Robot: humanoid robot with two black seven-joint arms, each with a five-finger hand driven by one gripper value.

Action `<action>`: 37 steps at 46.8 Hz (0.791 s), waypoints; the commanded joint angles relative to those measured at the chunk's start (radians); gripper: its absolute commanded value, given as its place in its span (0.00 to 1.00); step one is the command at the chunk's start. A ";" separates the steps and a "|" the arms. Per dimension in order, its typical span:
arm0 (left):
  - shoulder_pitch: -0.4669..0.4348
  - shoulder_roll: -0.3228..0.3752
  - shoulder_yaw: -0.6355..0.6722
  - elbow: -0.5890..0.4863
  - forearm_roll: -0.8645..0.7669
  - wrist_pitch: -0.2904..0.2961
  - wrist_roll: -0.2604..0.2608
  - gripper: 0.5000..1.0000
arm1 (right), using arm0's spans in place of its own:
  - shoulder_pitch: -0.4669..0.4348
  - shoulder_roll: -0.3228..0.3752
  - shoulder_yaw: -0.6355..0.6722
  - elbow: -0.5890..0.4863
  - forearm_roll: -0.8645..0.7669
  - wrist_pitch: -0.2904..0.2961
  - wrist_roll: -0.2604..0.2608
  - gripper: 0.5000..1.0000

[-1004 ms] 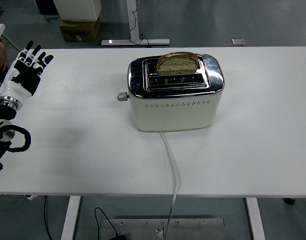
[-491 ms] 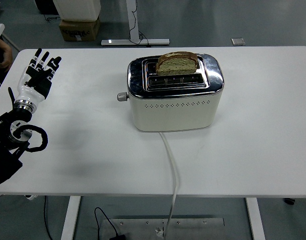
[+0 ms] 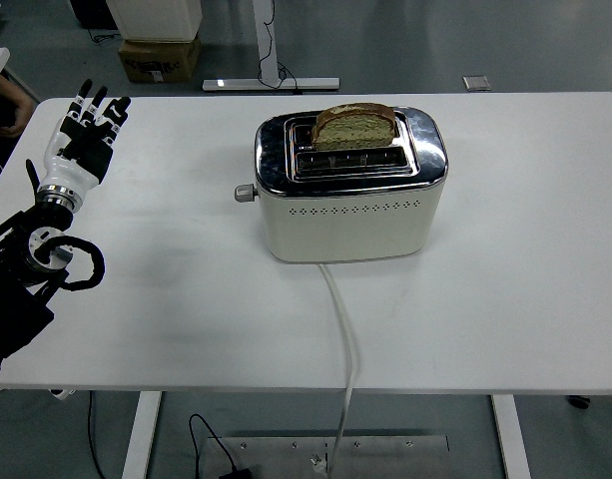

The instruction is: Press down toaster

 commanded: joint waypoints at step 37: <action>-0.010 -0.032 0.000 0.009 0.000 -0.006 0.003 1.00 | 0.002 0.000 0.000 0.000 -0.002 0.002 0.000 1.00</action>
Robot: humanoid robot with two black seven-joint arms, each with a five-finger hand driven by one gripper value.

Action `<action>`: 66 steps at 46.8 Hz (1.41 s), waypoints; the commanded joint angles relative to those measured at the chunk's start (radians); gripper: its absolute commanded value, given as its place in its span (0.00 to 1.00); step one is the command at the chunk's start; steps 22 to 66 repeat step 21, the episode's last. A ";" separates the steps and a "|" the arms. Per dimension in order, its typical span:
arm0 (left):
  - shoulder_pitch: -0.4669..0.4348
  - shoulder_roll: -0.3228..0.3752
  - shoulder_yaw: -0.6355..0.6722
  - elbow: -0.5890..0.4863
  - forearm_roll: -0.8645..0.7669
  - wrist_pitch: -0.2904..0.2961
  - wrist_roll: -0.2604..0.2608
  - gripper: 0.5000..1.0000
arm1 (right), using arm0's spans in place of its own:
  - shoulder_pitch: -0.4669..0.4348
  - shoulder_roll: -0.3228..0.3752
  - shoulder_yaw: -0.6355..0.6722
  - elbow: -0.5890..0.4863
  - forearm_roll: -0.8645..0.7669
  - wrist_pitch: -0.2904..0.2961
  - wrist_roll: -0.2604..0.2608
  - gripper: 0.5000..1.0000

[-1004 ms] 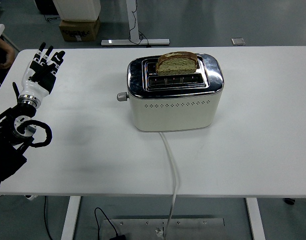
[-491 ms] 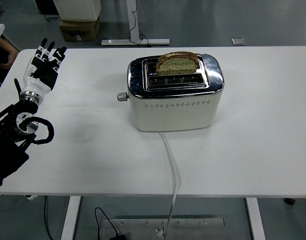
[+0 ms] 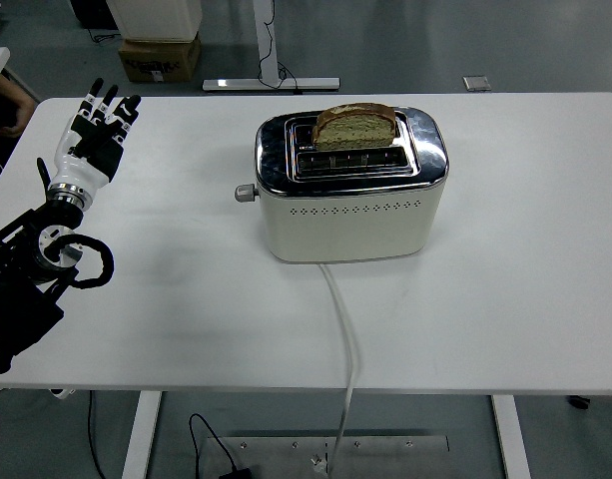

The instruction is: Press down toaster

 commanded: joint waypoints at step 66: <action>-0.001 -0.004 0.000 0.000 0.001 0.001 0.001 1.00 | -0.003 0.000 0.000 0.001 -0.001 0.000 0.003 1.00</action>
